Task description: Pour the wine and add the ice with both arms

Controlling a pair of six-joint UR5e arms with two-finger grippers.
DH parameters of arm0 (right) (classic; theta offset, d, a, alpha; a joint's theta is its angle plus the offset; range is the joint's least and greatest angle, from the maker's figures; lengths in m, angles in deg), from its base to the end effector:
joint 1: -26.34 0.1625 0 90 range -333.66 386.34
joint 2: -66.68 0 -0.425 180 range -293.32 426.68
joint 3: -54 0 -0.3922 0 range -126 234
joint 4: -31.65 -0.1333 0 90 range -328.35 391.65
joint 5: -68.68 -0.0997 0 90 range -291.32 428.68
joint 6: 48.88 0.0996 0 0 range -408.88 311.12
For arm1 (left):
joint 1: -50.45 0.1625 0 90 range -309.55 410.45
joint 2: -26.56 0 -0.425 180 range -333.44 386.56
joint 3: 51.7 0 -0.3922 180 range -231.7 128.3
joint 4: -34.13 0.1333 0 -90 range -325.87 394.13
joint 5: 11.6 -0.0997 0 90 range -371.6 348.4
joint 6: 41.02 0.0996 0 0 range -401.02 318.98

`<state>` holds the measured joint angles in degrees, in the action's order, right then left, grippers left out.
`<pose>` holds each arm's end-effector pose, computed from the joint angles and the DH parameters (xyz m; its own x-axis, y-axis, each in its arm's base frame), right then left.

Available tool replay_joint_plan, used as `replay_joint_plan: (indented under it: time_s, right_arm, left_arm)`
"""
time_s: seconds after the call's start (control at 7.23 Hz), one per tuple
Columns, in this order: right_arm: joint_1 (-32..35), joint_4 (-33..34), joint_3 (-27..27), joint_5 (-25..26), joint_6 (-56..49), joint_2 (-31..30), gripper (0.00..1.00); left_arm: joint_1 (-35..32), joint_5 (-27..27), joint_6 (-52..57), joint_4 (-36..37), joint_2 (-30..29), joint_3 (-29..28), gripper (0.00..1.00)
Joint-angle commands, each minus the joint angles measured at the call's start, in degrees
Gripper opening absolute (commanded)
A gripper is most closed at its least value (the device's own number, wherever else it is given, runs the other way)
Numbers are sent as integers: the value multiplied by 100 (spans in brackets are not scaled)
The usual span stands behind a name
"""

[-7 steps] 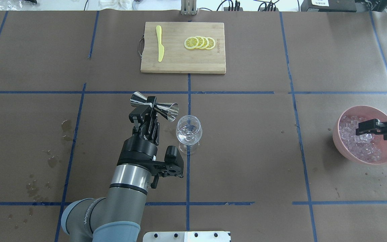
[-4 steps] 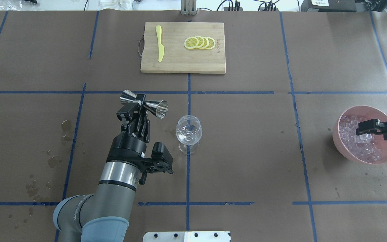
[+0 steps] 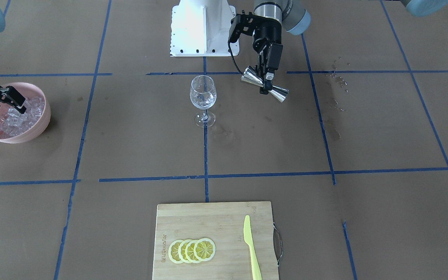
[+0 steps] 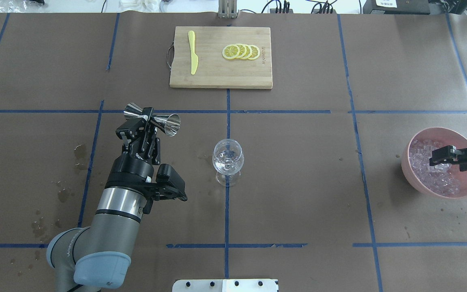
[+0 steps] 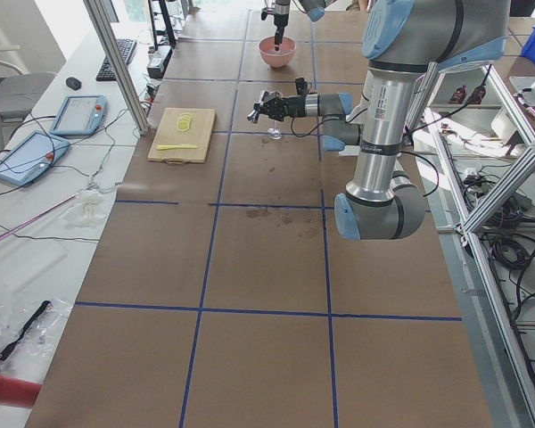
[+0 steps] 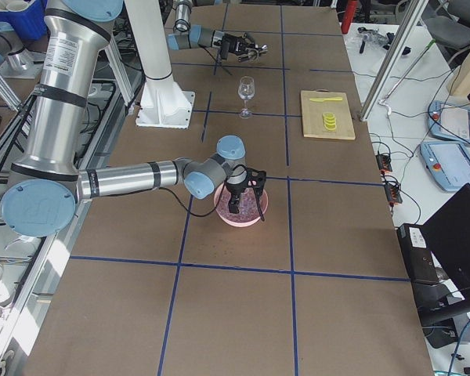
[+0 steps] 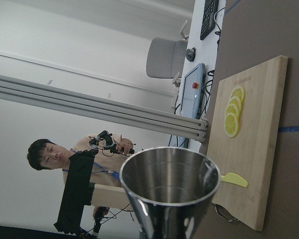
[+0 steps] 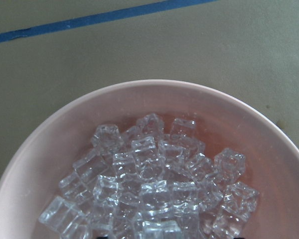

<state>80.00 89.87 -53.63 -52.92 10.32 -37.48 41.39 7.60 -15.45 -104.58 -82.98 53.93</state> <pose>-0.1823 -0.3847 0.5626 0.6752 0.1819 0.7149 -0.1876 0.9796 -0.0720 0.4638 -0.3042 0.2415 0.8377 0.1668 0.5200 -0.5175 -0.0612 0.8535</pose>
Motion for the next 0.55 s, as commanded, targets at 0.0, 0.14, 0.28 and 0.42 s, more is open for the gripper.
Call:
replay_joint_plan:
  time_s: [0.0,0.14,0.28,0.42]
  right_arm:
    - [-4,40,5,-22,-5,36,51]
    - [-13,41,5,-22,-5,36,39]
    - [-31,41,5,-22,-5,36,34]
    - [-31,41,14,-22,-5,36,27]
  left_arm:
    - [-43,14,1,-218,195,1,0]
    - [-52,14,1,-428,326,1,0]
    - [-87,14,1,-517,432,1,0]
    - [-105,14,1,-526,476,1,0]
